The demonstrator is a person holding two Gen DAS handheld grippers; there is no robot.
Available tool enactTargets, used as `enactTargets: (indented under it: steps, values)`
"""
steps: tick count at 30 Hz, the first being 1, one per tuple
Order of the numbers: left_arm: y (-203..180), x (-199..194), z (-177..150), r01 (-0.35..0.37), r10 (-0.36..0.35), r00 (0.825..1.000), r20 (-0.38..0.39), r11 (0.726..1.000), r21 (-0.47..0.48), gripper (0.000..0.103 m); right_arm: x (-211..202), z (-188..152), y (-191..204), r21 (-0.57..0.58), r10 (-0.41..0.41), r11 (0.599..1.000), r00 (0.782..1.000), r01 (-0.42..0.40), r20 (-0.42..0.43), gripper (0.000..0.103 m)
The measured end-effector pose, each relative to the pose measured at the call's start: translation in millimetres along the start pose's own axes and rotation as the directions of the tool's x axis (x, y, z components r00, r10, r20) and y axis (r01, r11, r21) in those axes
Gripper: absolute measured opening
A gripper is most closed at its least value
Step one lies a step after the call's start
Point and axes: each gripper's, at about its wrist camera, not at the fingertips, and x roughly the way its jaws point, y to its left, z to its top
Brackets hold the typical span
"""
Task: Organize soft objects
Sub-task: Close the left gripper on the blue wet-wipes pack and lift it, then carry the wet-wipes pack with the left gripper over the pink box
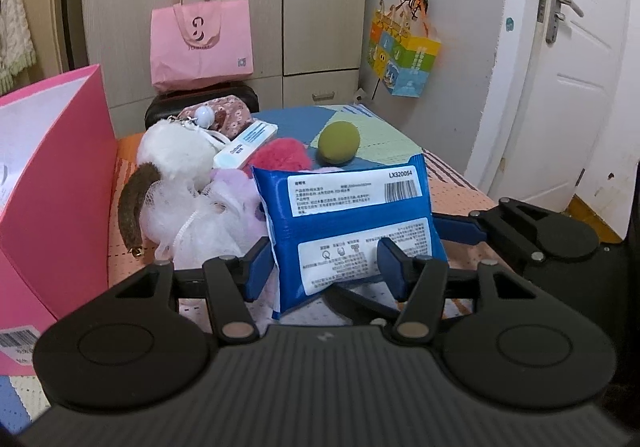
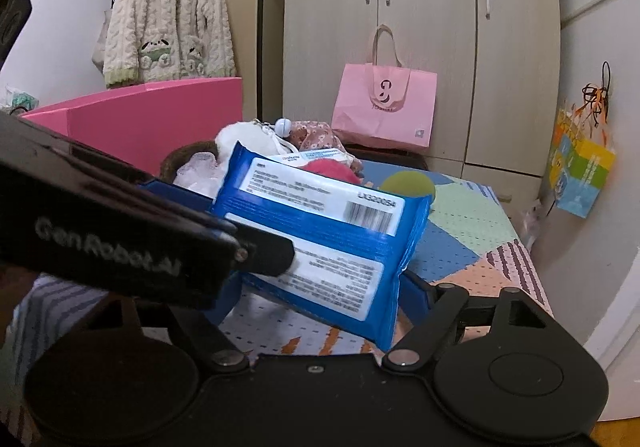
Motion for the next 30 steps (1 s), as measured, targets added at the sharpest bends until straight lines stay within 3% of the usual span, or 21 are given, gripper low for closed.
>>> enactTargets:
  steps: [12,16,25,30]
  values:
    - [-10,-18,3,-0.018,0.018,1.0,0.021,1.0,-0.009,0.055,-10,3,1,0.096,0.013,0.995,1.0,-0.012,-0.005,0.08]
    - [-16,-36,3,-0.022,0.021,0.999,0.042,0.999,0.027,0.055,-20,9,4,0.128,0.031,0.991,0.999,-0.029,-0.014,0.08]
    - [-5,-52,6,0.0,-0.002,0.998,-0.068,1.0,-0.022,0.055,-36,21,18,0.135,0.074,0.989,0.991,-0.059,-0.113,0.08]
    - [0,-64,6,0.037,-0.041,0.992,-0.122,0.999,-0.036,0.055,-42,29,28,0.141,0.083,0.988,0.976,-0.055,-0.202,0.08]
